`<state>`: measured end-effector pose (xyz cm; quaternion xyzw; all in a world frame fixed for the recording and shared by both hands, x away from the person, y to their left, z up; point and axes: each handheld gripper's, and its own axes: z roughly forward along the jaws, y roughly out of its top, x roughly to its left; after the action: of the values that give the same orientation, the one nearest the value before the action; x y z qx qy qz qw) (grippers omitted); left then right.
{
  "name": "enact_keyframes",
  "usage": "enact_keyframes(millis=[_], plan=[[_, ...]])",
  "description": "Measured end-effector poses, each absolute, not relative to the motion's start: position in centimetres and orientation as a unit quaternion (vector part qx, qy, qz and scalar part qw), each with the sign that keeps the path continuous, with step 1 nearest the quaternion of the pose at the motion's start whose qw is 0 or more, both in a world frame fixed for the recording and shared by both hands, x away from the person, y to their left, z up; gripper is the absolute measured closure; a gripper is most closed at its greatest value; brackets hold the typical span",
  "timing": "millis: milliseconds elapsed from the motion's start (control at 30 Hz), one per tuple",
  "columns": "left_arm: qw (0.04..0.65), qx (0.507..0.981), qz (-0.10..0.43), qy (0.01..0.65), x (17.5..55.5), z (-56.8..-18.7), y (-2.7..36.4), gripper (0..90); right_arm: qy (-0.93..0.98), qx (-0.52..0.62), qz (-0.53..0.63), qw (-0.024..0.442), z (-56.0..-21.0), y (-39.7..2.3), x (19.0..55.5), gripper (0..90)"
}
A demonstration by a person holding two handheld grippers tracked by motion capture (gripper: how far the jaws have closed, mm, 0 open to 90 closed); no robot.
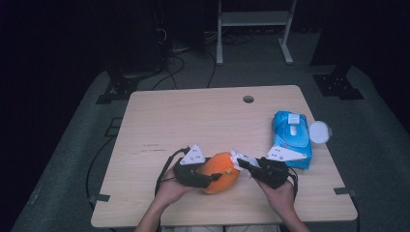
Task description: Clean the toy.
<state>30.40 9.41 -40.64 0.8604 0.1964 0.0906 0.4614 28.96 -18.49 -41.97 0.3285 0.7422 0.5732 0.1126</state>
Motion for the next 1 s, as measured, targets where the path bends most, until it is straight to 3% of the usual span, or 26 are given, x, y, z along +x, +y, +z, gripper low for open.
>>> enact_keyframes(millis=[267,533,633,733,867,1000], plan=[[0.460,0.863,0.088,0.189,30.4,-40.8,9.3,38.2,0.751,0.299,0.578,0.112,-41.5,-17.4,28.3,79.4],[0.448,0.865,0.094,0.208,30.6,-41.1,8.9,12.3,0.745,0.337,0.567,0.106,-42.5,-18.7,29.4,79.4],[0.441,0.869,0.090,0.206,30.6,-41.4,8.8,10.4,0.746,0.336,0.565,0.106,-42.5,-18.5,29.4,79.3],[0.442,0.868,0.093,0.208,30.6,-41.5,8.7,12.5,0.746,0.339,0.564,0.105,-42.7,-18.7,29.5,79.3],[0.444,0.867,0.107,0.201,30.4,-41.4,9.0,30.2,0.743,0.345,0.564,0.101,-42.9,-18.9,29.7,79.3],[0.454,0.863,0.102,0.195,30.2,-40.7,8.8,35.5,0.746,0.313,0.579,0.101,-41.6,-17.4,28.4,79.3]])
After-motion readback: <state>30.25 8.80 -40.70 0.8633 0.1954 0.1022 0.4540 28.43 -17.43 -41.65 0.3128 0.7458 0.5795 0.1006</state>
